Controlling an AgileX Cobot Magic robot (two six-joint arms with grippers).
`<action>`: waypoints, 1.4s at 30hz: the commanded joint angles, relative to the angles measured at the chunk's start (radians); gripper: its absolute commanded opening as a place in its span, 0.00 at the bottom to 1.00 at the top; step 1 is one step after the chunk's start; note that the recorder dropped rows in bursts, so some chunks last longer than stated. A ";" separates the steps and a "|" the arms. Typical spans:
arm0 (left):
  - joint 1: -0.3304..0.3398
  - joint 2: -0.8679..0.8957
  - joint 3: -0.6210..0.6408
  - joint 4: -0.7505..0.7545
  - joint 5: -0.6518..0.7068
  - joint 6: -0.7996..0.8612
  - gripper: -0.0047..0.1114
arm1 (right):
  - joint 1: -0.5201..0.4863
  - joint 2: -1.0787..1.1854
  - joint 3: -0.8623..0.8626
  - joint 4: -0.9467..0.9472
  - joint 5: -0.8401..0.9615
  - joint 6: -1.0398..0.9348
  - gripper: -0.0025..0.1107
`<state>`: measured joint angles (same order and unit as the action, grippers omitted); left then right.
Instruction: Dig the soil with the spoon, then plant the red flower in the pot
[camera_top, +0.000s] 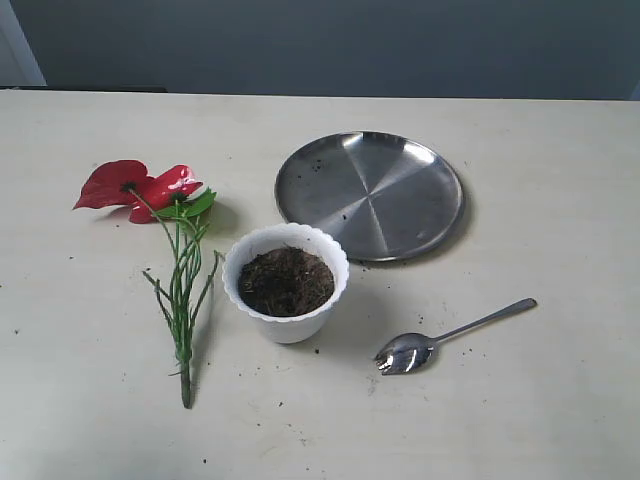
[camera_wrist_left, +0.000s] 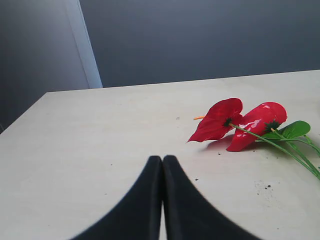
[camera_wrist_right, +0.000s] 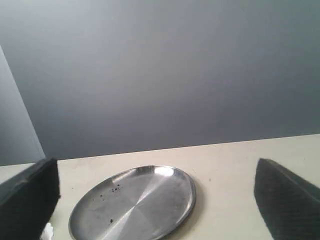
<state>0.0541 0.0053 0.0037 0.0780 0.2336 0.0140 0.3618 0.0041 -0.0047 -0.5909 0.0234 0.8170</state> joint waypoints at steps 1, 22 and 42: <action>-0.007 -0.005 -0.004 -0.008 -0.001 -0.004 0.04 | 0.001 -0.004 0.005 0.003 -0.009 -0.005 0.94; -0.007 -0.005 -0.004 -0.008 -0.001 -0.004 0.04 | 0.001 -0.004 0.005 0.551 -0.306 0.051 0.94; -0.007 -0.005 -0.004 -0.008 -0.001 -0.004 0.04 | -0.001 -0.004 0.005 0.549 -0.235 0.047 0.94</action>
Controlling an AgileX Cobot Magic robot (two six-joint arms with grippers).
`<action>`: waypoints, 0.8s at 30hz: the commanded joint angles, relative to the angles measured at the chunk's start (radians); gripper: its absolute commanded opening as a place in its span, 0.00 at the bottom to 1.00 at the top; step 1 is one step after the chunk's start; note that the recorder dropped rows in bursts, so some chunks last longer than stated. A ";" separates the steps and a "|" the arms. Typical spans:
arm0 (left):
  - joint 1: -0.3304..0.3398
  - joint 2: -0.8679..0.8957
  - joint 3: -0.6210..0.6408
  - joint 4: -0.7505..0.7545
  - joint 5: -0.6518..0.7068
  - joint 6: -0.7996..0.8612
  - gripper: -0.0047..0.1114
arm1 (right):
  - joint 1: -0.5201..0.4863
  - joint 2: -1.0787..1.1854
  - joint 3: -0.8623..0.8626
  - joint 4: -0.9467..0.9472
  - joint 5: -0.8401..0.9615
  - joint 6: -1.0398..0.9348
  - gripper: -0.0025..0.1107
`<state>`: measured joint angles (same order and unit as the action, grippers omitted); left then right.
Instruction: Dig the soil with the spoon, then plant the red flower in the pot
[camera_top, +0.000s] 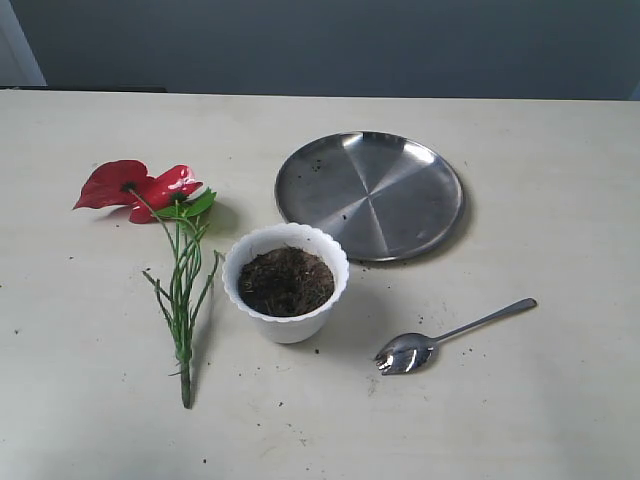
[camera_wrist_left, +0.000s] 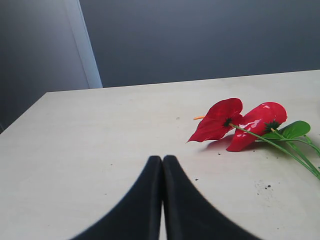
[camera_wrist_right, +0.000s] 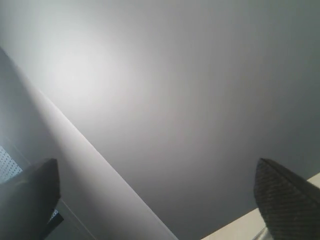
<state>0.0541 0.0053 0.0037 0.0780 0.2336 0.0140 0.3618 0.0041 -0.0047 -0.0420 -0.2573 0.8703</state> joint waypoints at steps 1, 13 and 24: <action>-0.007 -0.005 -0.004 -0.008 -0.001 -0.004 0.04 | -0.001 -0.004 0.005 0.000 0.046 -0.006 0.94; -0.007 -0.005 -0.004 -0.008 -0.001 -0.004 0.04 | -0.001 -0.004 0.005 0.000 0.011 -0.006 0.94; -0.007 -0.005 -0.004 -0.008 -0.001 -0.004 0.04 | 0.001 -0.004 0.005 -0.137 0.011 0.052 0.94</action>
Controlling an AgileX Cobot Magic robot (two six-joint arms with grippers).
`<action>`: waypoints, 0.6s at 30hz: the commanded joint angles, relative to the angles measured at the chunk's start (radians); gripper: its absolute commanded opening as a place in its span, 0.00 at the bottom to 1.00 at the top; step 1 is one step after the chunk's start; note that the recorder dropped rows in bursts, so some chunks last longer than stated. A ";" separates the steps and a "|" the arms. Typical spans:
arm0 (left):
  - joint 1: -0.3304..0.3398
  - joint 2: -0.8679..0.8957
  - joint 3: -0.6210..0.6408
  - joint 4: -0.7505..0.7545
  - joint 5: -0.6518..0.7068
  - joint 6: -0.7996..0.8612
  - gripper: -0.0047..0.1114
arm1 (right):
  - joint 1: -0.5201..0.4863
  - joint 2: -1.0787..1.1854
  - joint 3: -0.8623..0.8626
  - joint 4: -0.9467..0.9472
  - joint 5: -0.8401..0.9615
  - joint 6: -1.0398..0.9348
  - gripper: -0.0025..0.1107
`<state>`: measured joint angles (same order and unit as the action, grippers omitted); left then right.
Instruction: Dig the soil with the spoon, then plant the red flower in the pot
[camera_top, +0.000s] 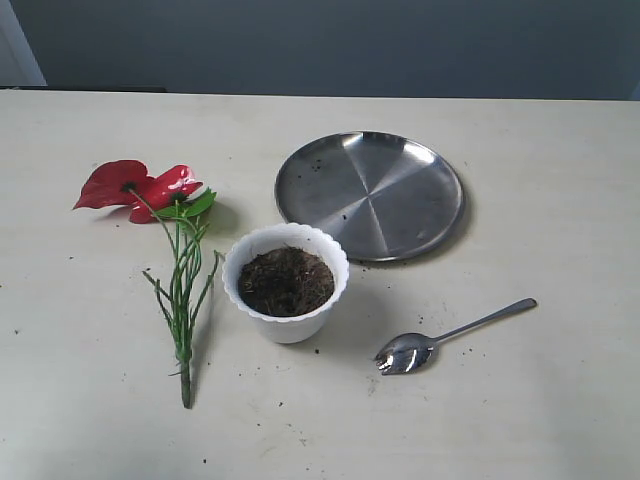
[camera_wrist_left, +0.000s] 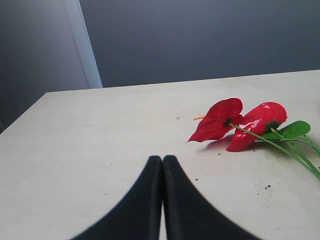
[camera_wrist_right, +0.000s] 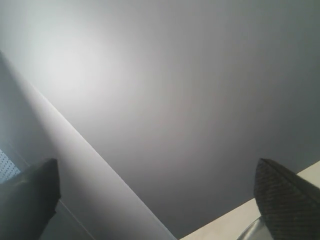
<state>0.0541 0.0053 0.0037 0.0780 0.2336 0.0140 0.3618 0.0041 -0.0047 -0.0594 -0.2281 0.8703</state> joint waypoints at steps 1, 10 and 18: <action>-0.007 -0.005 -0.004 -0.008 -0.001 -0.004 0.04 | 0.007 -0.004 0.005 -0.168 -0.037 0.085 0.94; -0.007 -0.005 -0.004 -0.008 -0.001 -0.004 0.04 | 0.039 -0.004 0.005 -0.789 -0.362 0.464 0.94; -0.007 -0.005 -0.004 -0.008 -0.001 -0.004 0.04 | 0.039 -0.004 0.005 -0.985 -0.299 0.634 0.94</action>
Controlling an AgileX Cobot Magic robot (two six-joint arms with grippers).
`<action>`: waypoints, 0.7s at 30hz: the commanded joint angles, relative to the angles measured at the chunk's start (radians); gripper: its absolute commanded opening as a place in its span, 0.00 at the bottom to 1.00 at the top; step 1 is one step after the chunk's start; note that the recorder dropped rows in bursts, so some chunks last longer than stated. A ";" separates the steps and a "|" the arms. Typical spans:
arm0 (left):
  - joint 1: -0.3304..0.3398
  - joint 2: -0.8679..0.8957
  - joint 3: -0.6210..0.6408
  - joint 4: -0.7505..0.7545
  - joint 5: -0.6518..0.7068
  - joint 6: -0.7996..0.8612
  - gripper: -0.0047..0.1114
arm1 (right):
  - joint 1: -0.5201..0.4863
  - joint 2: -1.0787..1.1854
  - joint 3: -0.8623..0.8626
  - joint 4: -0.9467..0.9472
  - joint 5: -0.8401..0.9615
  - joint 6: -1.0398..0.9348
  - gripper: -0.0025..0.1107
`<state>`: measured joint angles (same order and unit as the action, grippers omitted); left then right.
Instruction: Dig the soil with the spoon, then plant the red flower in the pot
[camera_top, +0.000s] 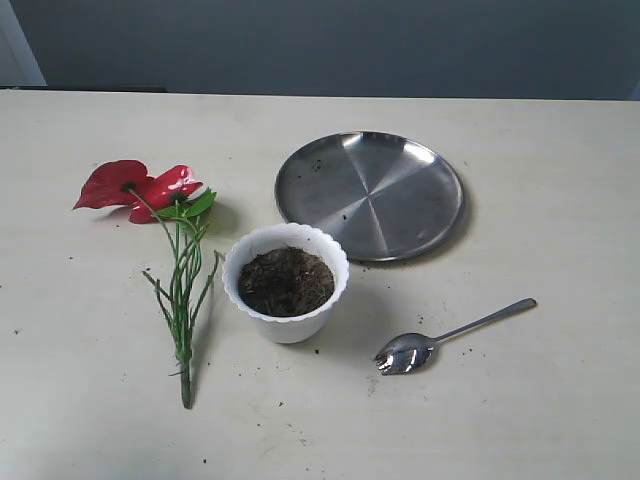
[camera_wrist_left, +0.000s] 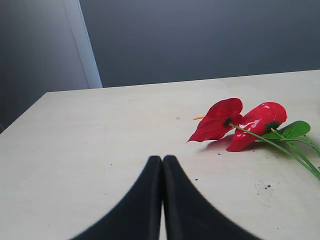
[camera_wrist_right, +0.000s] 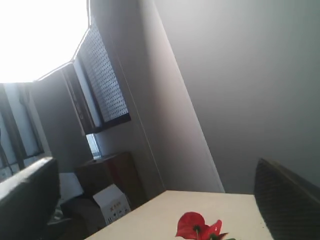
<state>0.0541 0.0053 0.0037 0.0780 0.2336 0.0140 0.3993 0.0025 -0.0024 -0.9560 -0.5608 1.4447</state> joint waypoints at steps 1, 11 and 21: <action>-0.007 -0.005 -0.004 -0.008 -0.001 -0.004 0.04 | 0.002 -0.002 0.002 -0.101 0.046 0.070 0.94; -0.007 -0.005 -0.004 -0.008 -0.001 -0.004 0.04 | 0.002 -0.002 0.002 -0.468 0.165 0.439 0.33; -0.007 -0.005 -0.004 -0.008 -0.001 -0.004 0.04 | 0.063 -0.002 0.002 -0.466 0.105 0.546 0.29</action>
<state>0.0541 0.0053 0.0037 0.0780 0.2336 0.0140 0.4294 0.0025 -0.0024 -1.4170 -0.4556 1.9673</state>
